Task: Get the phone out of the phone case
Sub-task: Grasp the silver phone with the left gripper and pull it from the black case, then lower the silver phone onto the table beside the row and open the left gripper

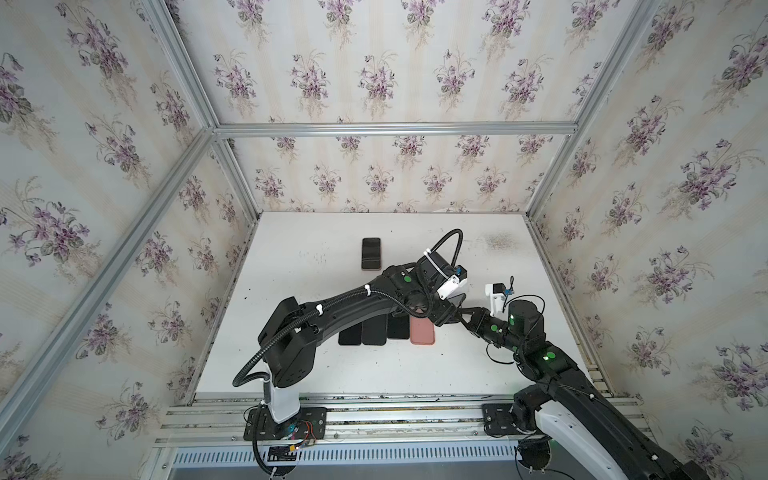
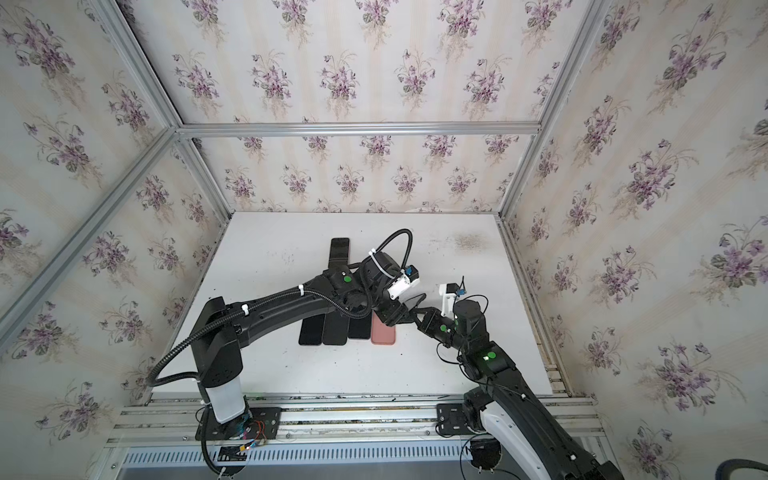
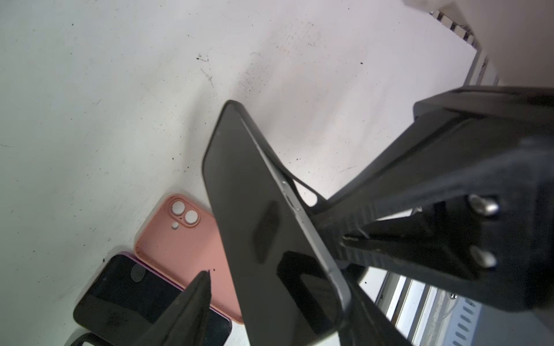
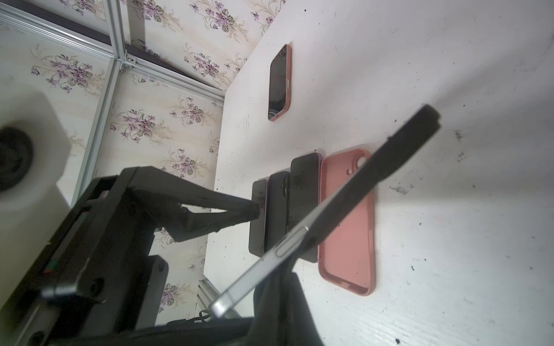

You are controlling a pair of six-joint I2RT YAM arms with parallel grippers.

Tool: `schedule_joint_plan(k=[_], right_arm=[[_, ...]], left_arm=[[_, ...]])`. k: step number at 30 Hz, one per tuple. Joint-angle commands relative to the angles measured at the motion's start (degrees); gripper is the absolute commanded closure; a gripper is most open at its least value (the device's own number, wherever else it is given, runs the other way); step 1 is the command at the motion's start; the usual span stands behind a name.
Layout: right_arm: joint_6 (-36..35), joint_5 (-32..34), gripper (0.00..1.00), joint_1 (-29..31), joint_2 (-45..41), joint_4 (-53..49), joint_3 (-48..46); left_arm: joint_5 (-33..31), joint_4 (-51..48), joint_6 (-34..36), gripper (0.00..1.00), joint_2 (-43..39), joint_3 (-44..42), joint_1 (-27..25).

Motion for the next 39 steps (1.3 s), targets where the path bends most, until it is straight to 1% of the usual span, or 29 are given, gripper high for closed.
schedule_joint_plan(k=[1, 2, 3, 11, 15, 17, 20, 23, 28, 31, 35, 39], right_arm=[[-0.08, -1.46, 1.0, 0.04, -0.57, 2.71, 0.95], [-0.08, -1.46, 1.0, 0.04, -0.6, 2.72, 0.99], [-0.08, -1.63, 1.0, 0.04, -0.56, 2.81, 0.95], [-0.17, -2.33, 1.0, 0.02, 0.12, 1.65, 1.89], [-0.77, -1.89, 1.0, 0.01, 0.13, -1.88, 3.27], [-1.21, -0.84, 1.0, 0.04, 0.21, -5.43, 4.28], [-2.32, 1.6, 1.0, 0.0, 1.2, -13.66, 6.71], [-4.64, 3.74, 1.0, -0.13, 4.91, -23.8, 10.29], [-6.41, 6.69, 1.0, -1.76, 11.1, -34.12, 13.66], [-8.06, 8.71, 1.0, -3.92, 12.48, -37.35, 14.81], [-12.71, 10.66, 1.0, -7.77, 13.59, -40.49, 16.38], [-17.75, 9.41, 1.0, -12.22, 15.71, -42.84, 17.88]], left_arm=[[-2.13, 0.41, 0.66, 0.43, -0.08, 0.03, -0.03], [-2.4, 0.43, 0.69, 0.44, -0.05, -0.01, -0.12], [-2.55, 0.49, 0.77, 0.5, 0.02, -0.06, -0.21], [-3.25, 1.86, 0.3, 0.74, -0.41, -1.15, -1.14], [-3.24, 3.17, -0.74, 0.89, -1.01, -2.22, -1.79], [-4.22, 3.79, -1.47, 0.93, -1.6, -2.87, -2.02], [-7.24, 3.89, -2.13, 0.95, -2.81, -3.29, -2.49], [-10.34, 3.89, -2.84, 0.96, -4.5, -3.78, -3.1], [-16.12, 3.46, -2.63, 0.96, -6.21, -4.62, -5.49], [-18.66, 2.97, -3.76, 0.97, -7.09, -5.02, -6.49], [-20.69, 1.91, -4.67, 0.96, -7.25, -4.89, -7.73], [-23.17, 0.34, -4.93, 0.96, -6.08, -4.21, -9.35]])
